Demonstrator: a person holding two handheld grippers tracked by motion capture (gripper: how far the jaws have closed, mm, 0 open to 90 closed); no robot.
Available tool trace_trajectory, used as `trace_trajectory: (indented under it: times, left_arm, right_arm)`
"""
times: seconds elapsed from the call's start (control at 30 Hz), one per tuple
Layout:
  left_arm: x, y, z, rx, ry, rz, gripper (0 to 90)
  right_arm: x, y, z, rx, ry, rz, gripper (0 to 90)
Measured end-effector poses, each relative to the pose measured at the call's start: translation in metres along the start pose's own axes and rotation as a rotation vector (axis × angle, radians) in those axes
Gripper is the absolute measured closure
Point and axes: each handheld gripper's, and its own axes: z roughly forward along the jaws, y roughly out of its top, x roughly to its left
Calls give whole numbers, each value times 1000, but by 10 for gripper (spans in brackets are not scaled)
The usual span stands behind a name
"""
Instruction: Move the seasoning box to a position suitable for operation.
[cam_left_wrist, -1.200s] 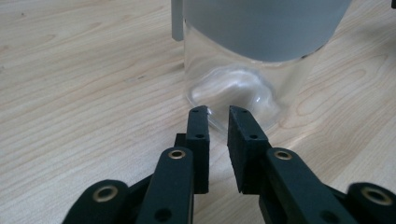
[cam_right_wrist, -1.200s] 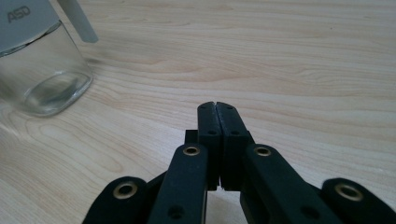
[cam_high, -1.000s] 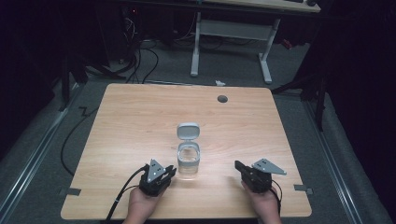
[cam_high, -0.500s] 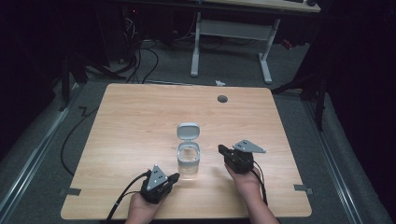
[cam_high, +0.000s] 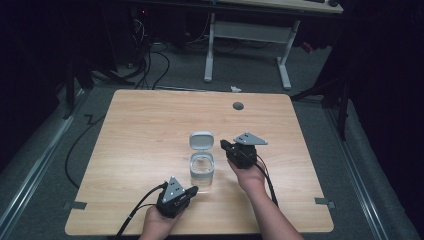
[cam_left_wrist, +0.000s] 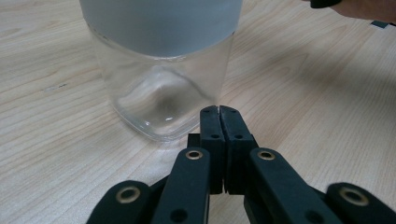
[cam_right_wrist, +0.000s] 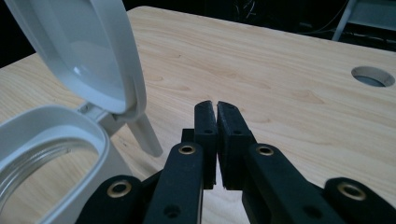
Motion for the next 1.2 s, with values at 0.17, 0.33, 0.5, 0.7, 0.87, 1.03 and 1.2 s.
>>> trace_trajectory:
  times: [0.17, 0.33, 0.5, 0.7, 0.87, 1.03, 1.2]
  left_arm:
    - [2, 1, 1, -3, 9, -11, 886]
    - [4, 3, 3, -5, 17, -20, 887]
    - [6, 5, 5, -11, 32, -36, 889]
    - [8, 6, 8, -20, 56, -52, 889]
    - [10, 8, 9, -24, 72, -58, 888]
    - [11, 8, 10, -23, 74, -60, 888]
    - [11, 8, 10, -23, 75, -60, 888]
  right_arm:
    - [4, 12, 7, -7, 7, -16, 876]
    - [6, 21, 10, -28, 9, -20, 876]
    - [8, 31, 10, -44, 12, -26, 876]
    - [8, 34, 7, -55, 16, -33, 878]
    - [9, 35, 6, -58, 16, -36, 877]
    - [13, 36, 7, -56, 27, -45, 877]
    - [16, 37, 6, -59, 33, -51, 881]
